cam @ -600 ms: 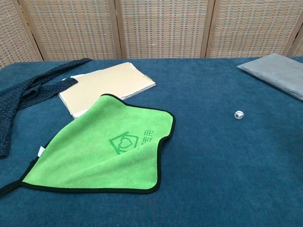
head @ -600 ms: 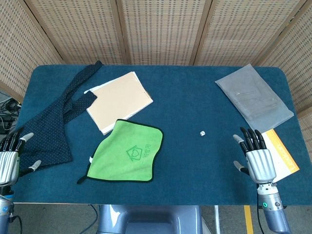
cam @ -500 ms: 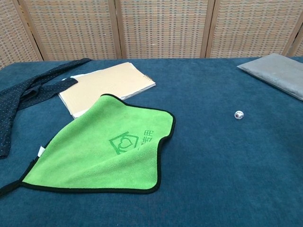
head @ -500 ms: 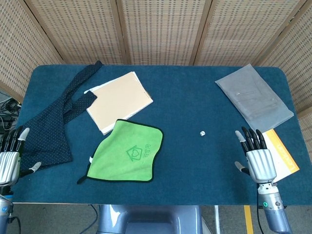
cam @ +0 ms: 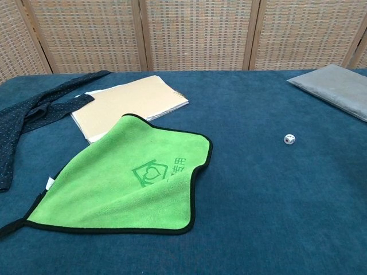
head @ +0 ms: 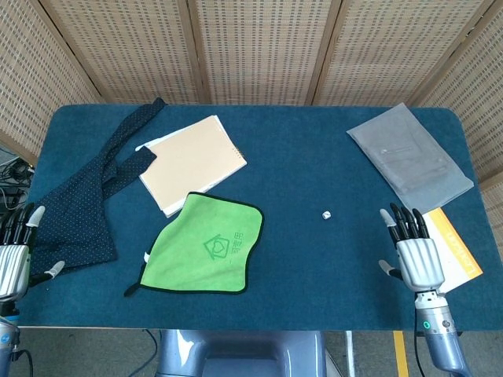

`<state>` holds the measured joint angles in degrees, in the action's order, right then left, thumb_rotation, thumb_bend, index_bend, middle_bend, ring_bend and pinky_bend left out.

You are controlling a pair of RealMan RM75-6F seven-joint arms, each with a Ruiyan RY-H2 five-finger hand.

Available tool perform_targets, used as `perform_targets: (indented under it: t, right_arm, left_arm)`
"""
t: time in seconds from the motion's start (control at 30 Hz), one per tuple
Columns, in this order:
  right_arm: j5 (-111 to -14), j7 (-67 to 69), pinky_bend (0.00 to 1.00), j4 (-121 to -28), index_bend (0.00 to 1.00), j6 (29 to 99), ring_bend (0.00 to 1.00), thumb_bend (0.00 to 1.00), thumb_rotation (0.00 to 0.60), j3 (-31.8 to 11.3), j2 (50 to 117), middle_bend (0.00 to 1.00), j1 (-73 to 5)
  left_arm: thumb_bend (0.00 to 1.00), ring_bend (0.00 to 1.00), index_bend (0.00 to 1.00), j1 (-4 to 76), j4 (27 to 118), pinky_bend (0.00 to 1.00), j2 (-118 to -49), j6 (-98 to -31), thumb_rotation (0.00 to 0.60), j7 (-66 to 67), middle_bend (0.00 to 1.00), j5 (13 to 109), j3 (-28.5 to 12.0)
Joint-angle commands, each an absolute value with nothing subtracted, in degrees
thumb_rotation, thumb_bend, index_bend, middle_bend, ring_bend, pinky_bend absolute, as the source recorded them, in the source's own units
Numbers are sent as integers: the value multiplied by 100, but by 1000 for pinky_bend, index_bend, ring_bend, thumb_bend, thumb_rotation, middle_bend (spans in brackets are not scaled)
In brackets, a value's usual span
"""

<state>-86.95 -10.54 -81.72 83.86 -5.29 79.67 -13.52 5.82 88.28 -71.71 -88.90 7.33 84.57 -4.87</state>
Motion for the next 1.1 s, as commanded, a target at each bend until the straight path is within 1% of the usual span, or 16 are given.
perform_targets:
  t: [0.03, 0.27, 0.4, 0.5, 0.63, 0.93, 1.1]
  right_arm:
    - [-8670, -1015, 0, -8163, 55, 8306, 0, 150, 600, -588, 7995, 0, -1426]
    - [-8553, -1056, 0, -8110, 150, 7858, 0, 148, 600, -893, 8156, 0, -1871]
    - [-8348, -1112, 0, -7974, 211, 7460, 0, 152, 600, -1075, 8348, 0, -2182]
    - [-8216, -1083, 7, -7830, 276, 7258, 0, 172, 600, -1153, 8499, 3, -2336]
    - [-8071, -991, 37, -7567, 356, 7013, 0, 210, 600, -1236, 8725, 38, -2529]
    - [-7775, -889, 51, -6928, 417, 6450, 0, 288, 600, -1354, 9191, 77, -2959]
    - [-7655, -809, 51, -6669, 433, 6274, 0, 300, 600, -1403, 9332, 84, -3104]
  left_arm:
    - [0, 0, 0, 587, 8811, 0, -7175, -8863, 600, 728, 0, 8437, -488]
    - [0, 0, 0, 606, 8785, 0, -7191, -8791, 600, 727, 0, 8377, -502]
    - [0, 0, 0, 604, 8784, 0, -7188, -8794, 600, 711, 0, 8358, -519]
    - [0, 0, 0, 603, 8768, 0, -7192, -8793, 600, 696, 0, 8355, -522]
    - [0, 0, 0, 603, 8746, 0, -7201, -8795, 600, 681, 0, 8352, -527]
    - [0, 0, 0, 610, 8733, 0, -7209, -8774, 600, 676, 0, 8345, -529]
    - [0, 0, 0, 619, 8719, 0, -7218, -8748, 600, 671, 0, 8333, -529]
